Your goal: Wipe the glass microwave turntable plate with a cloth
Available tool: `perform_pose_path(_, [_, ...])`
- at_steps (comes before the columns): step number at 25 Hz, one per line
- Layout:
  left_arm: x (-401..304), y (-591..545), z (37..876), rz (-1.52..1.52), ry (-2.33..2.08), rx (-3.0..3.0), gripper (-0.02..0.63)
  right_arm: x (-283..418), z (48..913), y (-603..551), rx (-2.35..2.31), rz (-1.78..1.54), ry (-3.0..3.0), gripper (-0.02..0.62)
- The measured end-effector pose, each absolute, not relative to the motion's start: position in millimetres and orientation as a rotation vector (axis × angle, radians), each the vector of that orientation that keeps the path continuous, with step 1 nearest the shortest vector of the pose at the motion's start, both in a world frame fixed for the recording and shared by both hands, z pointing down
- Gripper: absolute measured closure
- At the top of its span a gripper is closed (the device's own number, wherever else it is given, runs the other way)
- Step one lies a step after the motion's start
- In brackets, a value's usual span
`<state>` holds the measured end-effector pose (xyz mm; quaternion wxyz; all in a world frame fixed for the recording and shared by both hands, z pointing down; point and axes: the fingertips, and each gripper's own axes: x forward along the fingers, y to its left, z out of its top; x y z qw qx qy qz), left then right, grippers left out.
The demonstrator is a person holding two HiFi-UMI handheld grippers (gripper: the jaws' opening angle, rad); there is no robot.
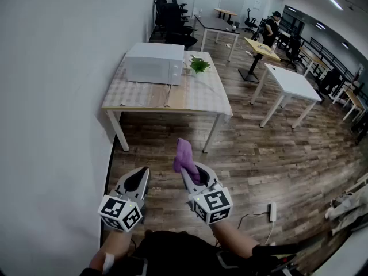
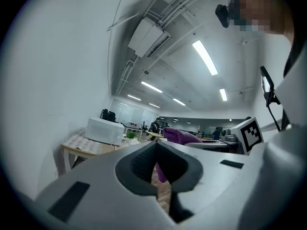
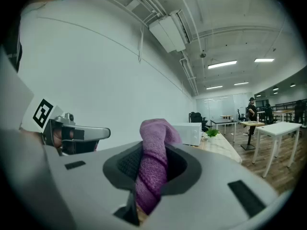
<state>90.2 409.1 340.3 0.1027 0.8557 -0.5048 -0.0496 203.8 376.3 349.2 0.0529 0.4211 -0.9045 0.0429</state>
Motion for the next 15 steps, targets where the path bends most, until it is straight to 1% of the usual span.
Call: perform_pose_path(15, [72,404,347,-0.106,-1.515,2.527,0.598,190,344,375,1.300,0.127,-2.778,0.508])
